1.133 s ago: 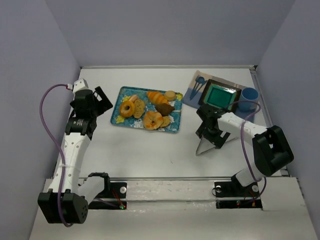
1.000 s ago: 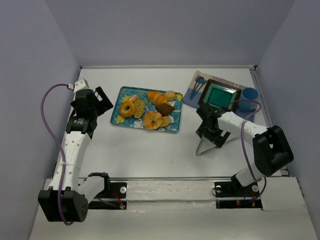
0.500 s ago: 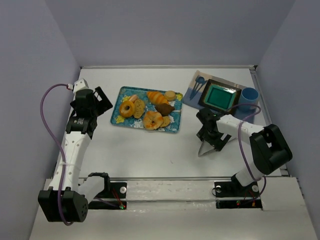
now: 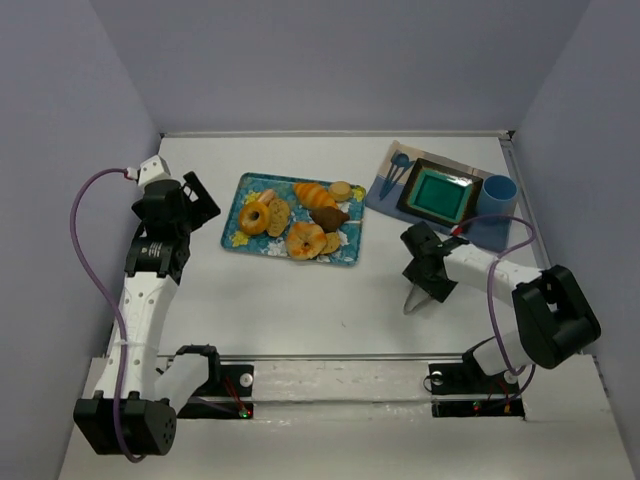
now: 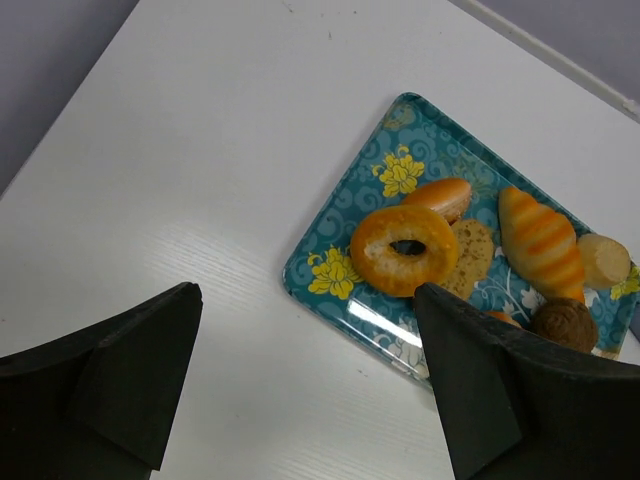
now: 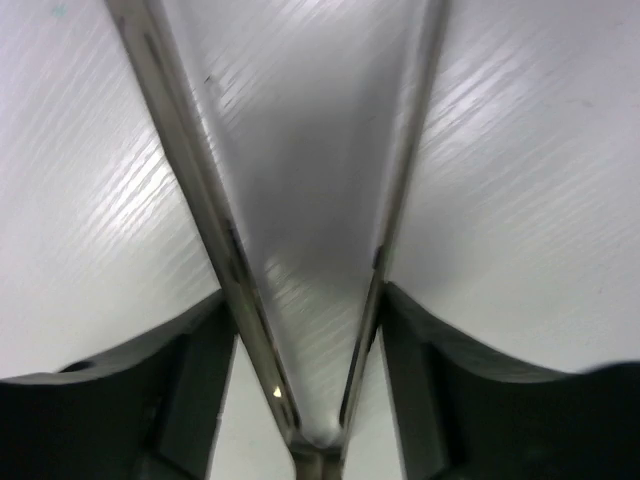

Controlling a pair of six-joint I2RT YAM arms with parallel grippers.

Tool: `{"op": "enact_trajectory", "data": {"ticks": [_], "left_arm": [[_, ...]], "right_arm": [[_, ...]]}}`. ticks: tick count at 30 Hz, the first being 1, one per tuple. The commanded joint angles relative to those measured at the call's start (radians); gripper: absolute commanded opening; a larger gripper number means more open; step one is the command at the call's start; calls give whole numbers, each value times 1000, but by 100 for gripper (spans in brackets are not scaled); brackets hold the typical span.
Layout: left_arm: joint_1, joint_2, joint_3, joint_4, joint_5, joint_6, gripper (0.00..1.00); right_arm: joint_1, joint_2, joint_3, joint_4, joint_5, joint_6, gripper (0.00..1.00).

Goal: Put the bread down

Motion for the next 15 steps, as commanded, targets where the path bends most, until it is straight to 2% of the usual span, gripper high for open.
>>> {"op": "enact_trajectory", "data": {"ticks": [1,2,7,9,13,14,15], "left_arm": [[3,-35,43,4,10,2,99],[3,-37,41,6,17,-1,99],[3,-60,50,9,14,1,99],[3,-71,40,27,19,-4,99],[3,-81,27,61,43,-7,99],[3,-81,27,64,47,-10,99],[3,-80,26,69,54,-11,99]], "right_arm": [[-15,16,-84,58,46,81,52],[-15,5,-90,53,54,85,45],[-15,-84,-63,-48,86,36,36],[-6,-166,-29,-85,60,-36,31],[23,-335,69,-126,8,-237,30],[32,-369,69,-120,-17,-238,30],[32,-399,110,-108,-50,-343,30]]}}
